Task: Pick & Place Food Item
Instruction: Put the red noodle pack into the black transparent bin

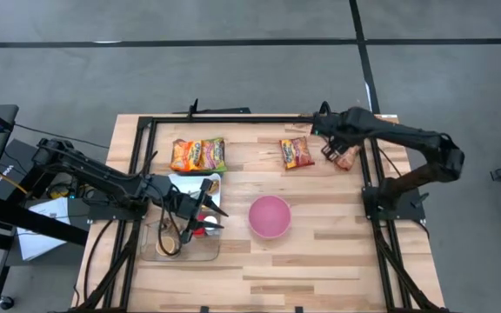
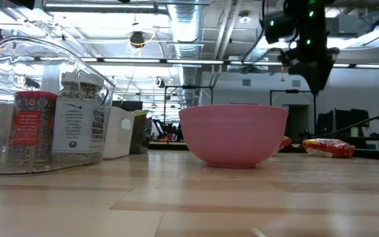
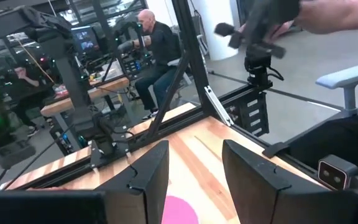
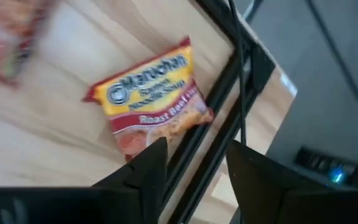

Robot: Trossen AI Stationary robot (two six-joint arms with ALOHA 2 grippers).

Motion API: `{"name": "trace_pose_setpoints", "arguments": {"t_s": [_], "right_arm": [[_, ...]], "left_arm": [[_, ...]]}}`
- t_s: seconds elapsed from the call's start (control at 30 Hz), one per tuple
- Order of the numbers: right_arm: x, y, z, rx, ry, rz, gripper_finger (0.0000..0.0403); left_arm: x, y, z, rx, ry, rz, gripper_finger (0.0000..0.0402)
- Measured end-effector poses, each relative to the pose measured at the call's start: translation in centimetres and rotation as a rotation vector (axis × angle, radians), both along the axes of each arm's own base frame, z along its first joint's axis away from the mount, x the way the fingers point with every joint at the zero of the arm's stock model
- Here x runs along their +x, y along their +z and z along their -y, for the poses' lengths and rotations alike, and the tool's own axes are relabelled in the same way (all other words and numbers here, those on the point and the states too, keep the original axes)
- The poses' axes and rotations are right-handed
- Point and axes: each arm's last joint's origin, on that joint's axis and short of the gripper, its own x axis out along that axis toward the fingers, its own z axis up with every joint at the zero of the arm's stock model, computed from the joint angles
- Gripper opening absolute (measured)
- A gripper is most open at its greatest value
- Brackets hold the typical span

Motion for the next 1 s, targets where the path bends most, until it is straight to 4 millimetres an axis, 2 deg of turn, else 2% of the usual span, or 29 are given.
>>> {"name": "trace_pose_setpoints", "arguments": {"t_s": [0.17, 0.3, 0.6, 0.77, 1.0], "right_arm": [[-0.9, -1.0, 3.2, 0.033, -0.143, 0.039, 0.0149], [-1.3, -2.6, 4.6, 0.099, -0.186, 0.132, 0.0151], [-4.1, -6.9, 6.0, 0.147, -0.313, 0.131, 0.0153], [-5.4, -9.3, 6.5, 0.158, -0.324, 0.15, 0.0148], [-4.8, -9.5, 6.8, 0.153, -0.289, 0.227, 0.0145]], "left_arm": [[0.0, 0.0, 0.0, 0.0, 0.0, 0.0, 0.0144], [0.0, 0.0, 0.0, 0.001, 0.0, -0.002, 0.0144], [0.0, 0.0, 0.0, -0.001, 0.0, -0.003, 0.0144], [0.0, 0.0, 0.0, -0.002, 0.0, -0.003, 0.0144], [0.0, 0.0, 0.0, -0.002, 0.0, -0.003, 0.0144]]}}
